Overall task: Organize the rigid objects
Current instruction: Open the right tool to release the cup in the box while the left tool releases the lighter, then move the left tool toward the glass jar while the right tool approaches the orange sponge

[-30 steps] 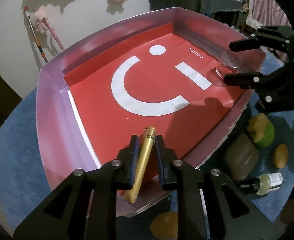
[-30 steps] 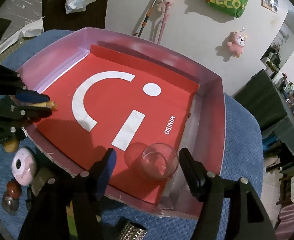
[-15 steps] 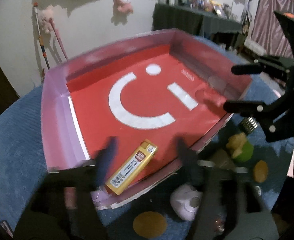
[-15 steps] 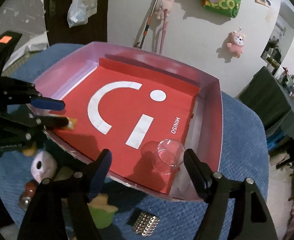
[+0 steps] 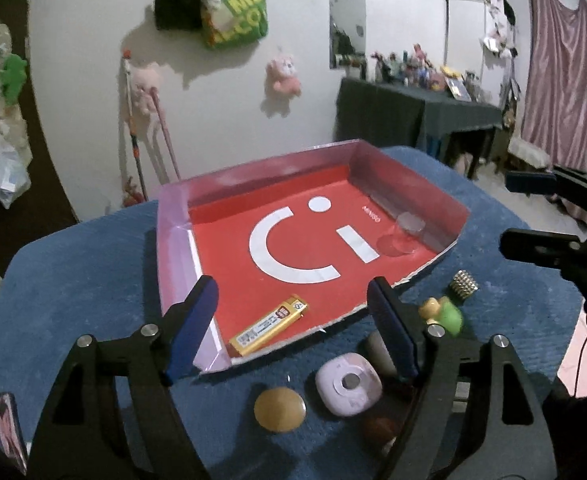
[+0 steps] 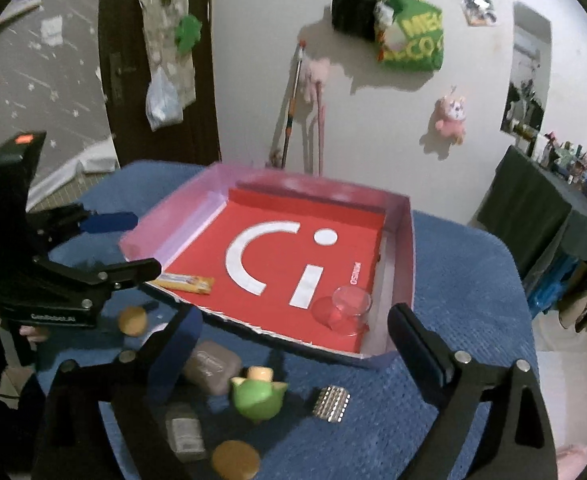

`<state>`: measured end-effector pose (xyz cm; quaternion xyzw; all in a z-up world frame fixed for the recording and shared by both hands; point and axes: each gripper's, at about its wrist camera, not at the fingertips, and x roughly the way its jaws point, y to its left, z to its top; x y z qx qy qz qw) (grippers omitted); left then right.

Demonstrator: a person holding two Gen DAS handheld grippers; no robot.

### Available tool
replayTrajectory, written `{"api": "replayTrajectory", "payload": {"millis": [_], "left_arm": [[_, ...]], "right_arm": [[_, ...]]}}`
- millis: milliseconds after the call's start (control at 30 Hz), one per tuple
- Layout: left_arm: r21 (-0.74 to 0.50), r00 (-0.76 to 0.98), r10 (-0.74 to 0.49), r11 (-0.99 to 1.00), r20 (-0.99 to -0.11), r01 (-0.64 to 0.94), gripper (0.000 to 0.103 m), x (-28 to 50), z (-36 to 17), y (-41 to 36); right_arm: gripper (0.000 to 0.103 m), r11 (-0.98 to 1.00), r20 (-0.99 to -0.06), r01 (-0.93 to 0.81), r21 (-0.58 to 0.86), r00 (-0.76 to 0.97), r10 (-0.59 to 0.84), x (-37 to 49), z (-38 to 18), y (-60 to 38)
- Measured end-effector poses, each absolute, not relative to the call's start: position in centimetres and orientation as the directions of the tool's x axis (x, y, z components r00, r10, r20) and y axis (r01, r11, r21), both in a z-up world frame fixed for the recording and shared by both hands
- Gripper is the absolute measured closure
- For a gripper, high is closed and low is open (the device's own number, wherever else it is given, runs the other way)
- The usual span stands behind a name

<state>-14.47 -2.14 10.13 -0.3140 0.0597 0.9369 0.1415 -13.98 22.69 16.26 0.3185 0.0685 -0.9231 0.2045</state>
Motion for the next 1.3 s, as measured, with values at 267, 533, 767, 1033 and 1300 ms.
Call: {"api": "replayTrajectory", "payload": {"millis": [267, 533, 767, 1033, 1300], "left_arm": [[-0.023, -0.798, 0.219, -0.968, -0.562, -0.25, 0.026, -10.6, 9.7, -2.8], [-0.081, -0.803, 0.213, -0.976, -0.556, -0.202, 0.017, -7.6, 7.7, -2.8], [-0.114, -0.79, 0.199, -0.98, -0.58, -0.163, 0.017, -5.9, 5.6, -2.4], [-0.108, -0.783, 0.148, -0.989, -0.604, -0.104, 0.017, -3.9, 2.4, -1.3], [-0.132, -0.763, 0.161, -0.986, -0.626, -0.099, 0.016, -3.9, 1.5, -1.2]], "right_arm": [[0.003, -0.909, -0.573, 0.411, 0.069, -0.73, -0.373, -9.9, 15.5, 23.8], [0.003, -0.921, -0.584, 0.371, 0.116, -0.725, -0.366, -7.5, 12.4, 24.3], [0.0, -0.944, -0.566, 0.31, 0.117, -0.76, -0.319, -5.5, 10.1, 24.5], [0.0, -0.956, -0.578, 0.265, 0.125, -0.764, -0.287, -4.6, 6.9, 24.5], [0.0, -0.955, -0.613, 0.273, 0.114, -0.737, -0.284, -4.9, 5.1, 24.3]]}}
